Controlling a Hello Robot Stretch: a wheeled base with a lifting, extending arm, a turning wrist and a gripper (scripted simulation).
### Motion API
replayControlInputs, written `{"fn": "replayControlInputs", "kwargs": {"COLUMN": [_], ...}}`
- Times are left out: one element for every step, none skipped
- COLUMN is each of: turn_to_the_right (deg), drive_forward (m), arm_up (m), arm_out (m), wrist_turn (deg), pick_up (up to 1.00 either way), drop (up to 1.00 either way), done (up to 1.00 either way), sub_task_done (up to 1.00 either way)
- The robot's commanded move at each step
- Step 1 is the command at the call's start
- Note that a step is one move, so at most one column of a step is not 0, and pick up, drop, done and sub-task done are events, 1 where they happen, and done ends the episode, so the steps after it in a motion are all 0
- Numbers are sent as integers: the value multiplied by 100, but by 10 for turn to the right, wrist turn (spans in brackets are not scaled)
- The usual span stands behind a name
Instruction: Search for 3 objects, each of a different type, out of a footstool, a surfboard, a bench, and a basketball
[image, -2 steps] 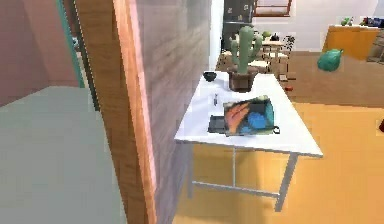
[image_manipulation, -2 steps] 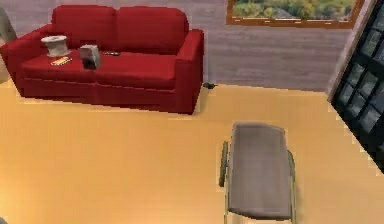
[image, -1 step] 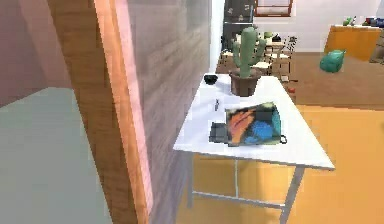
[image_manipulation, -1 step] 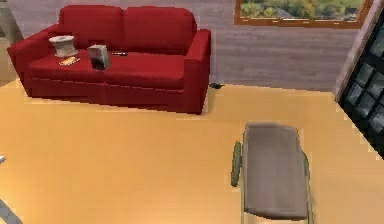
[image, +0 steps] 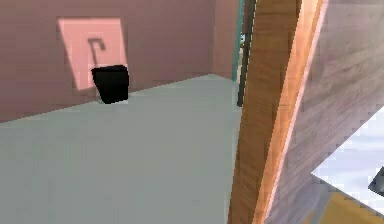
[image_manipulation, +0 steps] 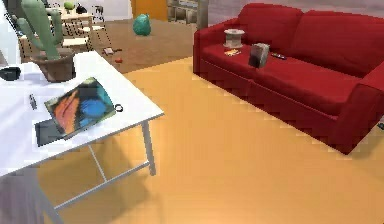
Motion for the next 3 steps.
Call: {"fn": "replayControlInputs", "kwargs": {"turn_to_the_right": [0,-330,0], "drive_forward": [30,0,45], "arm_up": [0,0,0], "arm_out": [0,0,0], "wrist_turn": [0,0,0], "pick_up": [0,0,0], "drop": [0,0,0], "done": [0,0,0], "sub_task_done": [0,0,0]}}
